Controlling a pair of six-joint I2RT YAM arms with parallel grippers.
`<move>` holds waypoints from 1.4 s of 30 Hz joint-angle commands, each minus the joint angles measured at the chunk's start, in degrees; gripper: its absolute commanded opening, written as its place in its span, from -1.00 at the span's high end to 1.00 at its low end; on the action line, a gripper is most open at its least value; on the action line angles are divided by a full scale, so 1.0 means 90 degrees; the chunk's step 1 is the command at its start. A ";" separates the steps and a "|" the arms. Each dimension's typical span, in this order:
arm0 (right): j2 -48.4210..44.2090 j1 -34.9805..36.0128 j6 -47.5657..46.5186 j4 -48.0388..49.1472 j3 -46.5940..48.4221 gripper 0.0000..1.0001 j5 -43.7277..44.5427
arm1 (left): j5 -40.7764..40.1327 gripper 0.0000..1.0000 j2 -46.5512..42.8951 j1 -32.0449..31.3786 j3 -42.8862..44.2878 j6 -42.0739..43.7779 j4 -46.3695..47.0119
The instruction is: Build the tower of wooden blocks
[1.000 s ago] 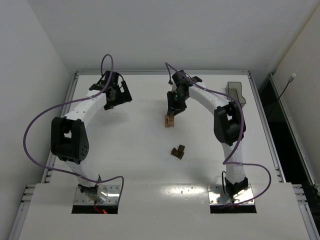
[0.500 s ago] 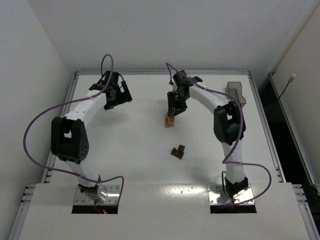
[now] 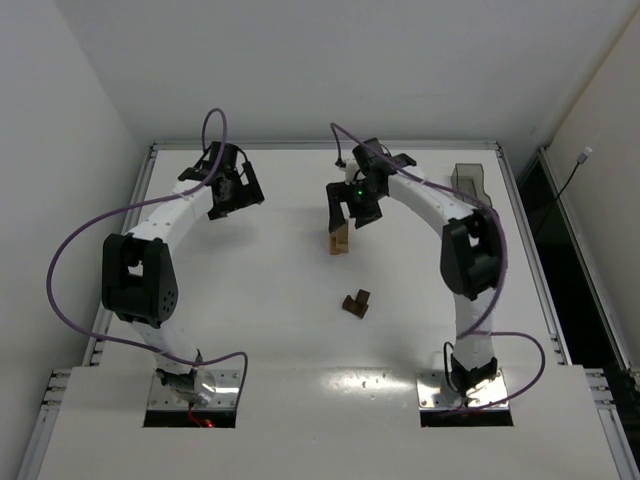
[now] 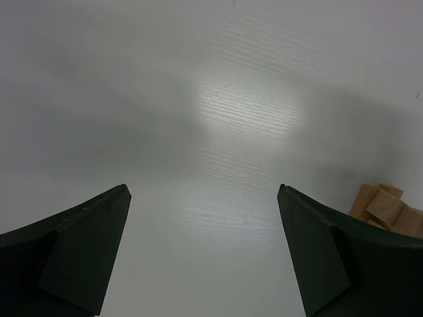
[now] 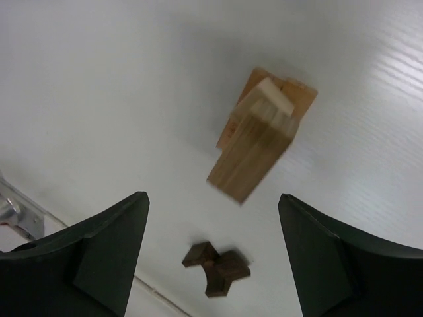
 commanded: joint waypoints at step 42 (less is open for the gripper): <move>-0.4517 0.0677 -1.3405 -0.1479 -0.5366 0.18 -0.2467 | 0.1723 -0.85 -0.0148 -0.0107 0.0053 0.1821 0.0155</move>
